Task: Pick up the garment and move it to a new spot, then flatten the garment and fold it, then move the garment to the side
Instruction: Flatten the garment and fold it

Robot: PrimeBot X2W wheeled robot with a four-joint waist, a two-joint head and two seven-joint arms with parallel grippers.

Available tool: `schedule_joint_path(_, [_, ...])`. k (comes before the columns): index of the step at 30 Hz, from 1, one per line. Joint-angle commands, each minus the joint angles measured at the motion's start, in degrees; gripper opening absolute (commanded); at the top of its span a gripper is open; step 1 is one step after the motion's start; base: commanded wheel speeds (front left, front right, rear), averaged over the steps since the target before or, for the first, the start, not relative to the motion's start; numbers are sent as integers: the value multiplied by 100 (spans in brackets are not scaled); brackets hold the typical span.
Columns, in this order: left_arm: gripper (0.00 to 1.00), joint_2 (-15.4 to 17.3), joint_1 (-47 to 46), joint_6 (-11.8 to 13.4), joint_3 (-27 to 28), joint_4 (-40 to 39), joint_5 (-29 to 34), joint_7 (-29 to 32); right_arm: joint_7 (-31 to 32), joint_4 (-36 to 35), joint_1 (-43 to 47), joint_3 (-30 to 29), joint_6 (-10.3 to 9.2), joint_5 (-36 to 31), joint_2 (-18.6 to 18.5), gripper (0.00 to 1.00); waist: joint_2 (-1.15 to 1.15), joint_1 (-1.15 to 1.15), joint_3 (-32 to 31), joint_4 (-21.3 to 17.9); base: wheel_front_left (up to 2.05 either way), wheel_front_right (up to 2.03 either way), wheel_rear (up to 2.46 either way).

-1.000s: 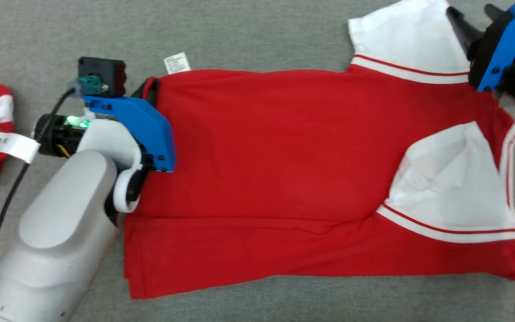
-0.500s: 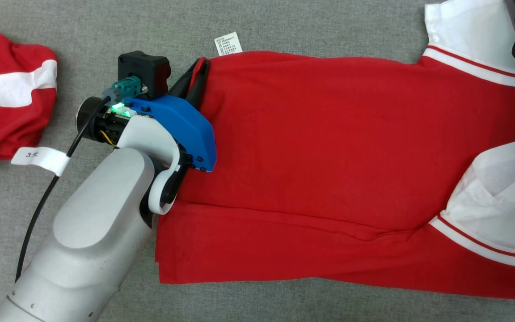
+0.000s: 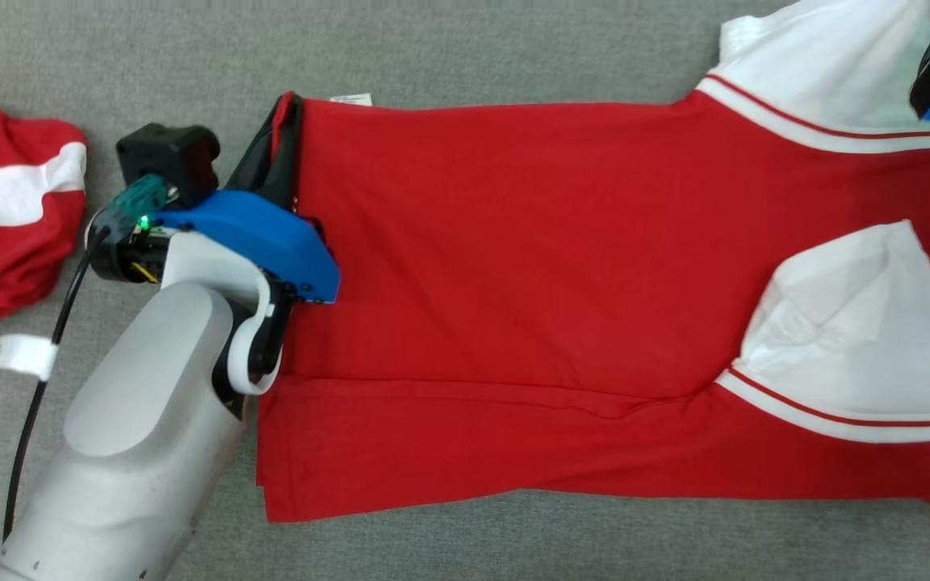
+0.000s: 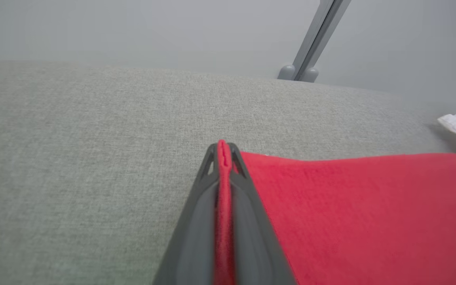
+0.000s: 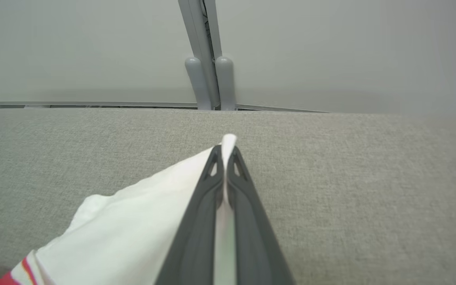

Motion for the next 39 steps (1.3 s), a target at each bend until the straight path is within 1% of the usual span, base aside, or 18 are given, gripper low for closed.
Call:
schedule_joint_path(1, [0,72,74,-48,69,38,-35,-116,-76,-88,157,82,1,170,-61,0,0,0,-149,-127,0,0,0])
schedule_joint_path(5, [0,159,297,-320,75,64,-53,-515,-198,-439,620,400,1,811,-151,0,0,0,-391,-282,0,0,0])
schedule_joint_path(10, [0,299,645,-547,45,110,-43,-881,-107,-1074,1381,782,1,1504,-374,0,0,0,-720,-441,0,0,0])
schedule_joint_path(14, [0,420,953,-769,-24,66,27,-1098,45,-1594,2049,846,1,1895,-580,0,0,0,-961,-540,0,0,0])
schedule_joint_path(19, [0,605,1333,-1036,-49,-54,288,-1264,331,-2153,2895,742,1,2144,-730,0,0,0,-1218,-621,0,0,0])
schedule_joint_path(21, [0,680,1517,-1093,-11,-121,415,-1292,436,-2360,3179,654,1,2171,-773,0,0,0,-1294,-646,0,0,0])
schedule_joint_path(24, [0,757,1776,-1117,126,-287,660,-1297,567,-2641,3593,476,1,2177,-696,0,0,0,-1375,-659,0,0,0])
schedule_joint_path(29, [0,717,2168,-1175,308,-413,986,-1298,855,-3094,4183,147,1,2145,-520,0,0,0,-1482,-632,0,0,0])
schedule_joint_path(35, [0,552,2431,-1254,356,-317,1315,-1299,1174,-3440,4709,-57,1,2039,-312,0,0,0,-1573,-624,0,0,0])
schedule_joint_path(36, [6,522,2461,-1254,369,-282,1347,-1299,1202,-3468,4774,-82,1,2016,-281,0,0,0,-1587,-629,0,0,0])
schedule_joint_path(37, [34,492,2482,-1263,389,-255,1378,-1299,1242,-3494,4829,-90,1,1977,-257,0,0,0,-1599,-635,0,0,0])
schedule_joint_path(38, [49,464,2503,-1281,416,-227,1413,-1299,1269,-3500,4888,-102,1,1942,-229,0,0,0,-1613,-640,0,0,0])
schedule_joint_path(39, [100,428,2536,-1284,462,-195,1430,-1299,1318,-3512,4953,-99,1,1909,-207,0,0,0,-1628,-642,0,0,0])
